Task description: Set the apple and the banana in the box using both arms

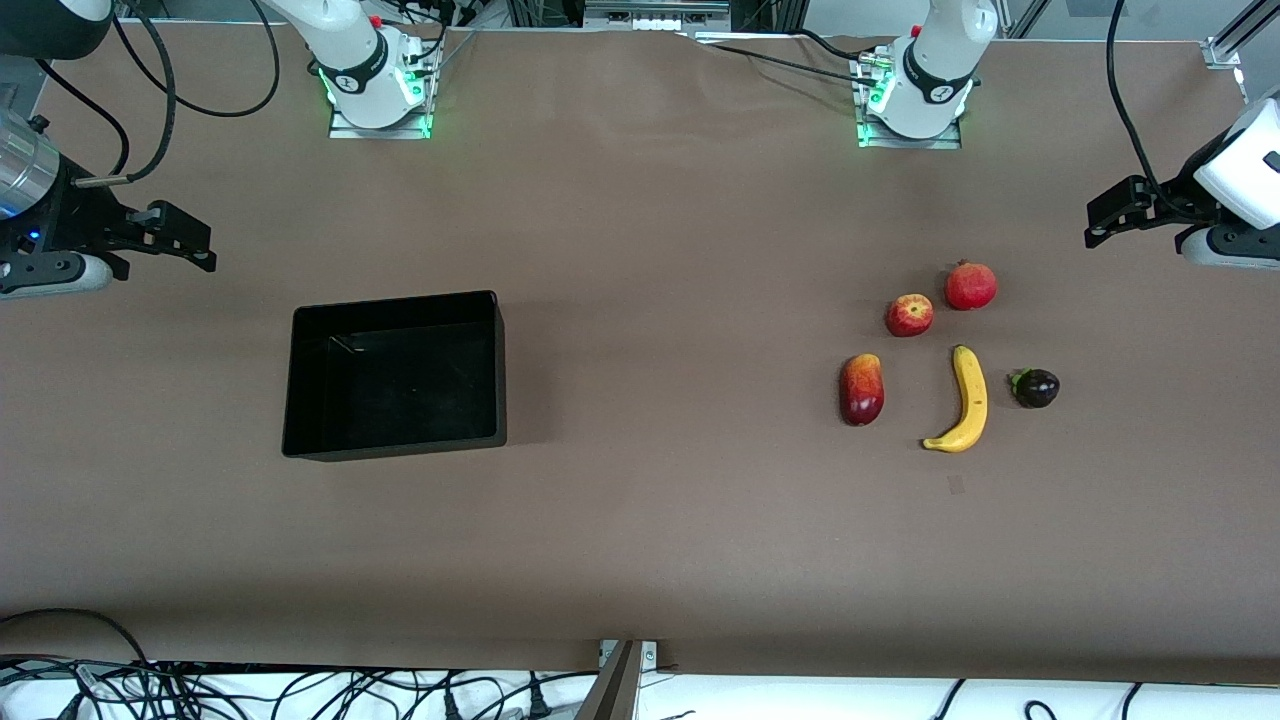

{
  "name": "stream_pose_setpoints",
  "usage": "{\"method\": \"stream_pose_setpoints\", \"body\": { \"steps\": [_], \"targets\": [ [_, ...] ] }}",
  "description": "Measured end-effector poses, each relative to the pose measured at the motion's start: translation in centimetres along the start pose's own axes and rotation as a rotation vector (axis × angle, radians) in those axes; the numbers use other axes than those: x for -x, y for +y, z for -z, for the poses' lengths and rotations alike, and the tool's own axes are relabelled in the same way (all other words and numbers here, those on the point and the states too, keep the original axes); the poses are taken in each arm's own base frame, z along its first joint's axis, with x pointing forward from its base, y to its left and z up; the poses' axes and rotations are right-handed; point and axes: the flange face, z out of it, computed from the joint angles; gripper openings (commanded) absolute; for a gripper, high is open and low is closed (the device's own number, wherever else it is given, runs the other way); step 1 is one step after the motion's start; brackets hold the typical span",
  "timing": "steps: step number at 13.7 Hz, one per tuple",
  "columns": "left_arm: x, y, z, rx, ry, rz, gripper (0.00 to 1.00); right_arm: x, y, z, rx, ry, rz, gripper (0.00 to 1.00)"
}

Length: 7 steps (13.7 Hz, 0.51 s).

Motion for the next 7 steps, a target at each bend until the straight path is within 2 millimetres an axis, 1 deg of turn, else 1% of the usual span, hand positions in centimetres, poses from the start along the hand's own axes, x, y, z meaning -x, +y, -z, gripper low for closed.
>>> {"method": "stream_pose_setpoints", "body": {
  "steps": [7],
  "targets": [
    [0.0, 0.04, 0.0, 0.0, 0.0, -0.001, 1.0, 0.16, -0.01, -0.02, -0.001, -0.01, 0.0, 1.0]
  ]
}}
